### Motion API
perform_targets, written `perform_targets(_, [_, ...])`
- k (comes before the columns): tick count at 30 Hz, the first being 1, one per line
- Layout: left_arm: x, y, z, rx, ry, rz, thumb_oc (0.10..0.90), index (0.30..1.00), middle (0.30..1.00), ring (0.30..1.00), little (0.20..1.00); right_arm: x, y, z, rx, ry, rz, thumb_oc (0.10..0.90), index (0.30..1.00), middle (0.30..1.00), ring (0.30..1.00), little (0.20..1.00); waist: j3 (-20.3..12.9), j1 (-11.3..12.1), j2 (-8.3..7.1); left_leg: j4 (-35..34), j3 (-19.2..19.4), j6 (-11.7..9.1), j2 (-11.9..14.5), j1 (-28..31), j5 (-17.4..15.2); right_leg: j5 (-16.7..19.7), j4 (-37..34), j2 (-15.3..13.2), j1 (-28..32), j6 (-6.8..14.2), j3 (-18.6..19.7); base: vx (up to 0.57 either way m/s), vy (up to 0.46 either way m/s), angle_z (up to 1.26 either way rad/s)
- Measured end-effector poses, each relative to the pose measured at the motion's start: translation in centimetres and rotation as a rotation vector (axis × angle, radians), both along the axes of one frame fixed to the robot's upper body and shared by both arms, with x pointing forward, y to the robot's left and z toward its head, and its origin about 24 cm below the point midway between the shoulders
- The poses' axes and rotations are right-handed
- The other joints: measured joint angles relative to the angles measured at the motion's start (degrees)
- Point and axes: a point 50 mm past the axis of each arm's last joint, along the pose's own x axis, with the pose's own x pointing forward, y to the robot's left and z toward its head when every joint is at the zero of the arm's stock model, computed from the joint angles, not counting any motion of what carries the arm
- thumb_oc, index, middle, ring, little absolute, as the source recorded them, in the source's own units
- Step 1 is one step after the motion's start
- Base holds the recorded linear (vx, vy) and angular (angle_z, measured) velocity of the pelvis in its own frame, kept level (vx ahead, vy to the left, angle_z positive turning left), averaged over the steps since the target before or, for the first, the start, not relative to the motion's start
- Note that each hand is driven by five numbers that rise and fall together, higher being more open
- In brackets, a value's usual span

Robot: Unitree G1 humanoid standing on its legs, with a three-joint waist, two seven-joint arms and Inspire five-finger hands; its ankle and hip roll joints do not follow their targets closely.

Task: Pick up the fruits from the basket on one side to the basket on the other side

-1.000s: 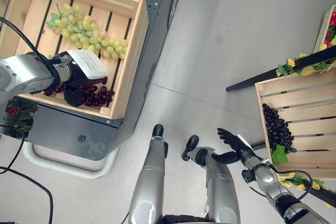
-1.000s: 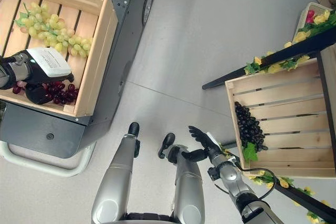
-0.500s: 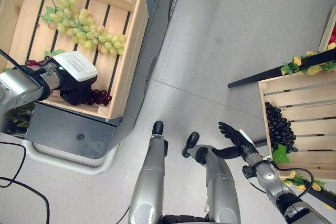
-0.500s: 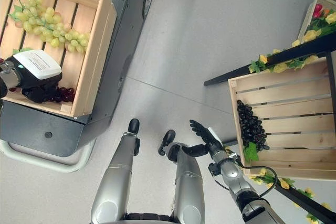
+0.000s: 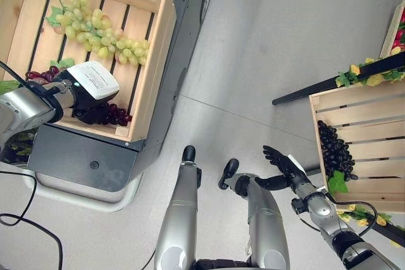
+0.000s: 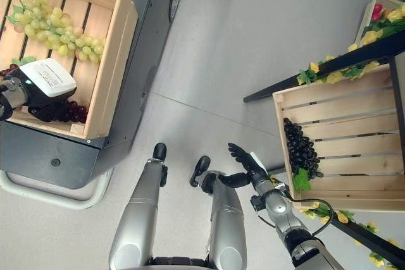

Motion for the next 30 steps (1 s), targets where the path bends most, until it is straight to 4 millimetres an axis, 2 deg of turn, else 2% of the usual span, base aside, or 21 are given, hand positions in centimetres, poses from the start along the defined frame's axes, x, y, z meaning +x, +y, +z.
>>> perform_targets(2, [-0.1,0.3,-0.4,-0.032,-0.024,0.008,0.400,0.300,0.300,0.300,0.300,0.0,0.0,0.0,0.000,0.000,-0.001,0.800,0.900,0.900,0.900,0.900,0.0,0.0,-0.02,-0.3,0.1,0.0,0.0,1.3,0.0,0.0,-0.2,0.0,1.2,0.0,0.0,0.00,0.000,0.00])
perform_targets(3, [-0.2,0.5,-0.7,-0.101,-0.058,0.026,0.400,0.300,0.300,0.300,0.300,0.0,0.0,0.0,0.002,0.001,-0.001,0.800,0.900,0.900,0.900,0.900,0.0,0.1,-0.05,-0.8,0.1,0.0,0.0,2.4,0.0,0.0,-0.5,0.0,2.1,0.0,0.1,0.03,-0.047,-0.03])
perform_targets(4, [-0.4,1.0,-1.2,-0.255,-0.123,0.056,0.400,0.300,0.300,0.300,0.300,-0.1,0.1,-0.1,0.012,0.004,-0.007,0.800,0.900,0.900,0.900,0.900,0.0,0.1,-0.07,-1.6,0.2,0.0,0.0,3.8,0.1,0.1,-1.2,0.1,3.4,0.1,0.2,0.02,-0.052,-0.04])
perform_targets(5, [-0.5,1.2,-1.4,-0.323,-0.156,0.072,0.400,0.300,0.300,0.300,0.300,-0.3,0.1,-0.2,0.021,0.007,-0.012,0.800,0.900,0.900,0.900,0.900,0.0,0.4,-0.11,-2.0,0.1,0.0,0.0,4.5,0.3,0.2,-1.4,0.1,4.0,0.1,0.2,0.03,-0.061,-0.03])
perform_targets(7, [-0.9,2.5,-2.3,-0.695,-0.351,0.139,0.400,0.300,0.300,0.300,0.300,-1.1,0.2,-0.7,0.041,0.019,-0.021,0.800,0.900,0.900,0.900,0.900,0.0,1.2,-0.15,-4.0,0.0,-0.2,0.0,7.8,0.4,0.2,-3.2,0.3,7.0,0.2,0.2,0.04,-0.060,0.00])
perform_targets(8, [-1.0,2.9,-2.5,-0.774,-0.402,0.158,0.400,0.300,0.300,0.300,0.300,-1.3,0.2,-0.9,0.043,0.025,-0.021,0.800,0.900,0.900,0.900,0.900,0.0,1.4,-0.15,-4.3,0.1,-0.2,0.0,8.5,0.5,0.2,-3.6,0.4,7.8,0.2,0.1,0.05,-0.061,0.06])
perform_targets(9, [-1.5,3.8,-2.9,-0.862,-0.457,0.191,0.400,0.300,0.300,0.300,0.300,-1.6,0.4,-1.0,0.051,0.027,-0.019,0.800,0.900,0.900,0.900,0.900,-0.1,1.5,-0.20,-4.7,-0.1,-0.3,0.0,9.2,0.5,0.2,-4.0,0.7,8.6,0.2,0.0,0.07,-0.062,0.02])
perform_targets(10, [-2.5,4.9,-3.7,-1.029,-0.572,0.218,0.400,0.300,0.300,0.300,0.300,-1.8,0.9,-1.1,0.067,0.022,-0.029,0.800,0.900,0.900,0.900,0.900,0.0,1.6,-0.36,-5.1,0.0,-0.3,0.1,10.4,0.5,0.3,-4.6,0.8,9.8,0.3,0.1,0.04,-0.034,0.03])
perform_targets(14, [-3.8,6.8,-5.6,-1.295,-0.731,0.323,0.400,0.300,0.300,0.300,0.300,-2.0,2.9,-1.2,0.126,0.008,-0.029,0.800,0.900,0.900,0.900,0.900,0.0,2.1,-1.00,-5.9,0.1,-0.3,0.4,13.1,0.5,0.4,-6.1,1.3,12.6,0.4,0.1,0.02,-0.021,0.03])
perform_targets(16, [-3.8,6.8,-6.0,-1.436,-0.790,0.335,0.400,0.300,0.300,0.300,0.300,-1.7,4.0,-0.9,0.158,-0.007,-0.026,0.800,0.900,0.900,0.900,0.900,0.0,2.7,-1.49,-6.2,0.2,-0.2,0.4,14.5,0.4,0.5,-6.5,1.3,13.9,0.6,0.3,0.00,0.000,0.00])
perform_targets(22, [-3.9,6.9,-6.1,-1.637,-0.879,0.329,0.400,0.300,0.300,0.300,0.300,-1.5,5.1,-0.5,0.186,-0.014,-0.015,0.800,0.900,0.900,0.900,0.900,0.0,2.5,-2.10,-7.4,0.6,0.3,0.5,17.4,0.4,1.2,-8.2,1.6,16.9,1.2,0.9,-0.01,-0.015,-0.05])
perform_targets(27, [-4.0,7.0,-6.0,-1.622,-0.885,0.325,0.400,0.300,0.300,0.300,0.300,-1.4,5.2,-0.6,0.184,-0.003,-0.022,0.800,0.900,0.900,0.900,0.900,0.0,2.5,-2.20,-7.9,1.8,0.6,0.6,18.4,0.3,1.4,-8.5,1.6,17.3,1.4,2.0,0.00,-0.005,-0.09])
perform_targets(28, [-3.9,6.9,-6.0,-1.592,-0.870,0.321,0.427,0.340,0.340,0.340,0.340,-1.4,5.1,-0.6,0.182,0.003,-0.025,0.800,0.900,0.900,0.900,0.900,0.0,2.2,-2.20,-7.9,1.9,0.6,0.6,18.4,0.3,1.4,-8.5,1.6,17.3,1.4,2.0,0.00,0.022,-0.04])
perform_targets(30, [-3.8,6.6,-6.1,-1.531,-0.837,0.317,0.800,0.900,0.900,0.900,0.900,-1.4,5.1,-0.8,0.177,0.015,-0.032,0.800,0.900,0.900,0.900,0.900,0.0,1.9,-2.18,-7.9,2.1,0.7,0.6,18.4,0.3,1.4,-8.5,1.5,17.3,1.5,2.1,0.00,0.000,0.00])
